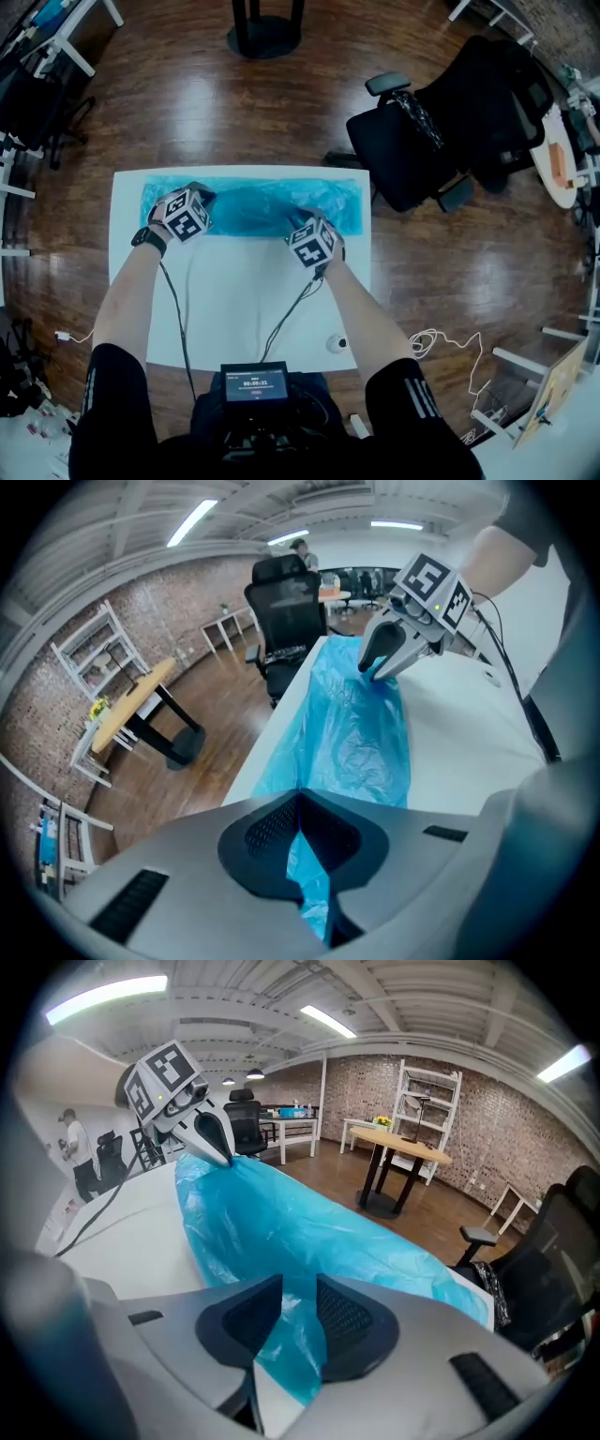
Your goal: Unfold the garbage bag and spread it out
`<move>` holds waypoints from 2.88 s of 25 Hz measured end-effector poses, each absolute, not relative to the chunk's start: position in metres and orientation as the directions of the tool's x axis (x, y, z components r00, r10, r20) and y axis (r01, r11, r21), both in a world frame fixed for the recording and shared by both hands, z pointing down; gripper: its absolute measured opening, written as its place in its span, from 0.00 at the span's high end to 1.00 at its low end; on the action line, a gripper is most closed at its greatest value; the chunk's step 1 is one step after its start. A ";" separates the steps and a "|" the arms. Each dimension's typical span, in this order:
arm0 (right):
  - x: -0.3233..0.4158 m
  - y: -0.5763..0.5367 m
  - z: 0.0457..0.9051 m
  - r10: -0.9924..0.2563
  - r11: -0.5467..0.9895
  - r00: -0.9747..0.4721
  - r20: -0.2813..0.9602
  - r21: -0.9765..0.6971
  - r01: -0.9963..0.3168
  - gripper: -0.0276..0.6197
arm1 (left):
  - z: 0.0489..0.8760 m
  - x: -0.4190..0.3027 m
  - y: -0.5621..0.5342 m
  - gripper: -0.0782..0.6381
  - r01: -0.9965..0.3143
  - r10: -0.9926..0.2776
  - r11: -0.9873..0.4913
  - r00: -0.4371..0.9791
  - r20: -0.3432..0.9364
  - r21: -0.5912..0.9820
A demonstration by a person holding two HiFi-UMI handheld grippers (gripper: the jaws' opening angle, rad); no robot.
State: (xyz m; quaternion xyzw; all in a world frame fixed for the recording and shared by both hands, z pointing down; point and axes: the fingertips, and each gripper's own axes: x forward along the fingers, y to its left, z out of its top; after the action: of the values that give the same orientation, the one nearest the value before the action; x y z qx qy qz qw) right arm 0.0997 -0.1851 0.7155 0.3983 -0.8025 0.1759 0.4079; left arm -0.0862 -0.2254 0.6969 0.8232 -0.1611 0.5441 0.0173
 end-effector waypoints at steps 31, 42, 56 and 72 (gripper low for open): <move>0.062 -0.224 0.676 -0.312 0.945 -0.315 0.896 0.257 -0.204 0.69 | 0.671 -0.087 -0.179 0.88 -0.171 -0.301 -0.953 0.418 0.857 -0.251; 0.066 -0.218 0.679 -0.373 0.918 -0.296 0.880 0.303 -0.254 0.90 | 0.669 -0.089 -0.177 0.88 -0.211 -0.315 -0.946 0.428 0.847 -0.245; 0.060 -0.196 0.635 -0.513 0.846 -0.304 0.803 0.412 -0.339 0.91 | 0.648 -0.095 -0.165 0.88 -0.259 -0.377 -0.923 0.451 0.809 -0.286; 0.065 -0.140 0.607 -0.611 0.760 -0.273 0.743 0.455 -0.464 0.90 | 0.633 -0.092 -0.120 0.88 -0.323 -0.423 -0.900 0.484 0.766 -0.293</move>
State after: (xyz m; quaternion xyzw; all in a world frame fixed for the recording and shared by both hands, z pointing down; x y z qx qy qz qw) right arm 0.0647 -0.1399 0.6075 0.3383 -0.7943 -0.0739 0.4991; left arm -0.0920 -0.1197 0.6327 0.8596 -0.2171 0.4594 -0.0547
